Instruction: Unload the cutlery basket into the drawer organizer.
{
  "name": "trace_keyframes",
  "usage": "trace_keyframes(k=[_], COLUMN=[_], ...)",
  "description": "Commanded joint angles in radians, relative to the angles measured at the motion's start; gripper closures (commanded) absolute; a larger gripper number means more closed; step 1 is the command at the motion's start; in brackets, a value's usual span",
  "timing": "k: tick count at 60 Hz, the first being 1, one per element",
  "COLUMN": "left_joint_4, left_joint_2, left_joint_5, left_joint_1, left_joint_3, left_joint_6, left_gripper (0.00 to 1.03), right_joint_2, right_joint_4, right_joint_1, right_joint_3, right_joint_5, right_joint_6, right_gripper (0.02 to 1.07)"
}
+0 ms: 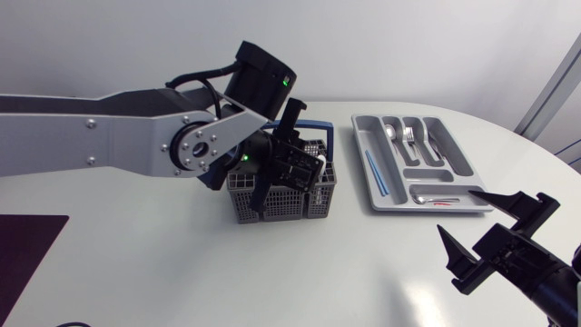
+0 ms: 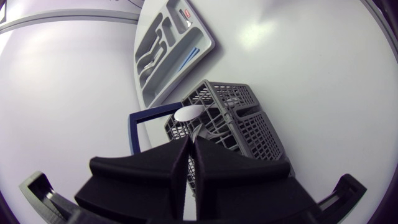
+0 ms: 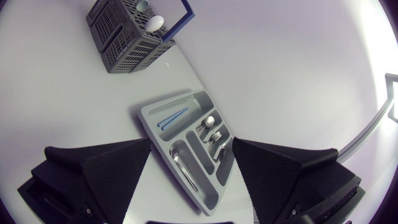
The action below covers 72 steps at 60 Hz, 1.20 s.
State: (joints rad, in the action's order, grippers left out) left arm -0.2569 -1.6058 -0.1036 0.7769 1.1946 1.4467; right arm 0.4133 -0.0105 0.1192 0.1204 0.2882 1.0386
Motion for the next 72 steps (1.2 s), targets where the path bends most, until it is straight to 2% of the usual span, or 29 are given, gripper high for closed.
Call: trace_keyframes(k=[1, 15, 34, 51, 62, 72], left_joint_4=[-0.019, -0.082, -0.165, -0.249, -0.334, -0.400], left_joint_2=[0.035, 0.049, 0.046, 0.030, -0.040, -0.131], left_joint_5=[0.004, 0.012, 0.015, 0.007, 0.001, 0.001], left_joint_1=[0.012, 0.015, 0.068, 0.088, 0.101, 0.090], left_joint_3=[0.054, 0.115, 0.260, 0.353, 0.471, 0.576], left_joint_6=[-0.029, -0.105, -0.351, -0.467, -0.629, -0.807], left_gripper=[1.00, 1.00, 1.00, 1.00, 1.00, 1.00], right_joint_2=[-0.027, -0.048, 0.087, 0.145, 0.173, 0.205], right_joint_4=[0.015, 0.018, 0.061, 0.113, 0.161, 0.179], right_joint_1=[-0.006, -0.006, -0.053, -0.113, -0.201, -0.214], right_joint_3=[0.015, 0.061, 0.213, 0.294, 0.335, 0.366], right_joint_5=[0.005, 0.002, 0.000, 0.003, 0.016, 0.085], right_joint_6=[-0.037, -0.132, -0.311, -0.445, -0.540, -0.634], right_gripper=[0.12, 0.12, 0.12, 0.12, 0.12, 0.13])
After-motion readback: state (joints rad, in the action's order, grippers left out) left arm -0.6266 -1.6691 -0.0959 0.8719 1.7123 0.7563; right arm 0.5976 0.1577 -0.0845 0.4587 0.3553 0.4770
